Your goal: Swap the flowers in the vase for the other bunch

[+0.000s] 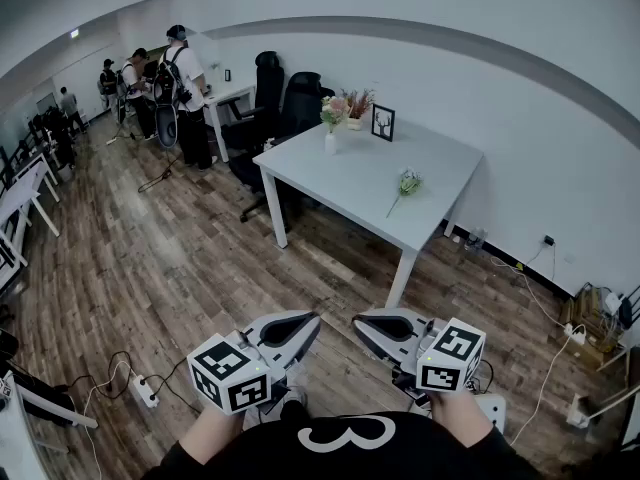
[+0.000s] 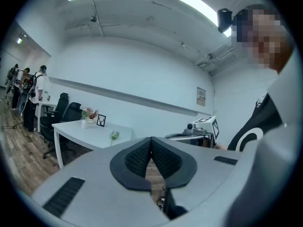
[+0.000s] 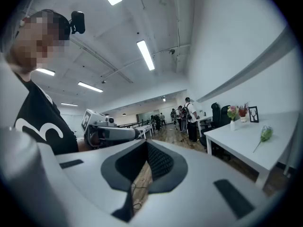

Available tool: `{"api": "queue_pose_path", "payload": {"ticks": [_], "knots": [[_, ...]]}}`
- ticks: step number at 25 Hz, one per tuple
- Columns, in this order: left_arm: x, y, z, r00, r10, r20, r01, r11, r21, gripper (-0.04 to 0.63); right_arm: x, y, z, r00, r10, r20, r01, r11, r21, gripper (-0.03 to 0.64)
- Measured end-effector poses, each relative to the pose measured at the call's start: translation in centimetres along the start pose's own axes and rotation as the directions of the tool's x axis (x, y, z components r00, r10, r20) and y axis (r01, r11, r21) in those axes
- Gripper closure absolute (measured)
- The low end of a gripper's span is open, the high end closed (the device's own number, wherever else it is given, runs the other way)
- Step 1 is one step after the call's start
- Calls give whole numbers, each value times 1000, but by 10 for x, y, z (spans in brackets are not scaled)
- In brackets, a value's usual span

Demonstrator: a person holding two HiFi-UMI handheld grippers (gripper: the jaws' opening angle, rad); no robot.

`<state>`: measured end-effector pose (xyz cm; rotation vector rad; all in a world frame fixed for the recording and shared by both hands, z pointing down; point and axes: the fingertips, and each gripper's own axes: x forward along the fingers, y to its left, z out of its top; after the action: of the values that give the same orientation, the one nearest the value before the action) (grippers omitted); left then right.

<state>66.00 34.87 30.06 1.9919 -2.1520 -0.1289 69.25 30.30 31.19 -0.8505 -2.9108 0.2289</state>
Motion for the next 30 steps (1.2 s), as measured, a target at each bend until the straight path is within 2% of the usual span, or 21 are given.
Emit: {"api": "queue_pose_path", "payload": {"ticks": [10, 15, 21, 25, 30], "knots": [[7, 2, 1, 1000, 8, -11, -8, 1000, -11, 584, -2, -6, 0, 1000, 5, -4, -5, 1000, 11, 611], [14, 3, -3, 1000, 9, -18, -9, 1000, -24, 584, -4, -9, -6, 999, 39, 12, -40, 997, 66, 611], [14, 30, -6, 999, 31, -21, -32, 998, -47, 584, 13, -18, -12, 999, 54, 3, -54, 997, 56, 609], [27, 50, -6, 1000, 8, -22, -10, 996, -85, 584, 22, -42, -14, 1000, 31, 1, -31, 995, 90, 609], [52, 89, -8, 999, -20, -32, 18, 997, -74, 584, 45, -91, -16, 1000, -16, 8, 15, 993, 118, 609]]}}
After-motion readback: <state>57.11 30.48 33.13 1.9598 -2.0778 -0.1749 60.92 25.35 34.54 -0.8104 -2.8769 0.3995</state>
